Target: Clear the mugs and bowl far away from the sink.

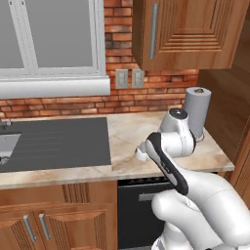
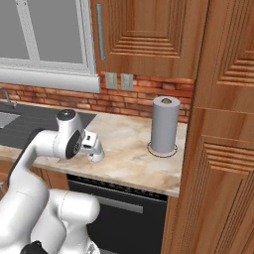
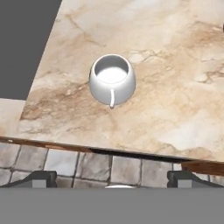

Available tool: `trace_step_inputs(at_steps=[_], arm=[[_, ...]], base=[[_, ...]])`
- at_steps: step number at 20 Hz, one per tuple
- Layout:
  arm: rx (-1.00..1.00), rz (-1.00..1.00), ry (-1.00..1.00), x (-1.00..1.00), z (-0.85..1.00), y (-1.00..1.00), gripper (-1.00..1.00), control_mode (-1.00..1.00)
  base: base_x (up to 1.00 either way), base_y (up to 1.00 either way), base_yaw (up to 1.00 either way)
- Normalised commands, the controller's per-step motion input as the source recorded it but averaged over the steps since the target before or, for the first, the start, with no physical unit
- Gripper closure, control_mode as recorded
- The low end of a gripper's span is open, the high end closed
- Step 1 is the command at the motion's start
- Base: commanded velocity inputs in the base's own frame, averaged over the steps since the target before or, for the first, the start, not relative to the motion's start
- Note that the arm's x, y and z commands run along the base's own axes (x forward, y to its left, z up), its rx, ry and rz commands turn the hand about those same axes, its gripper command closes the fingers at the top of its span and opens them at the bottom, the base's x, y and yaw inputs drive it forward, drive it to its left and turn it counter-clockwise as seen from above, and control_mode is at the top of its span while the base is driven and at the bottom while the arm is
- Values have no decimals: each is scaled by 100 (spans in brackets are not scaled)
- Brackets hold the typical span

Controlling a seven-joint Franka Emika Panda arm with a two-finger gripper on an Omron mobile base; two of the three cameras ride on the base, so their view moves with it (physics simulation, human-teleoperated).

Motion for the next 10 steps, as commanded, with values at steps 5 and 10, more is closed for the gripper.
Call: trace_step_inputs(at_steps=[5,10], arm=[[0,-3,9,19,-21,0,-100,-100],[0,-1,2,12,-19,1,-100,-100]], base=[[0,0,0],[0,0,0]])
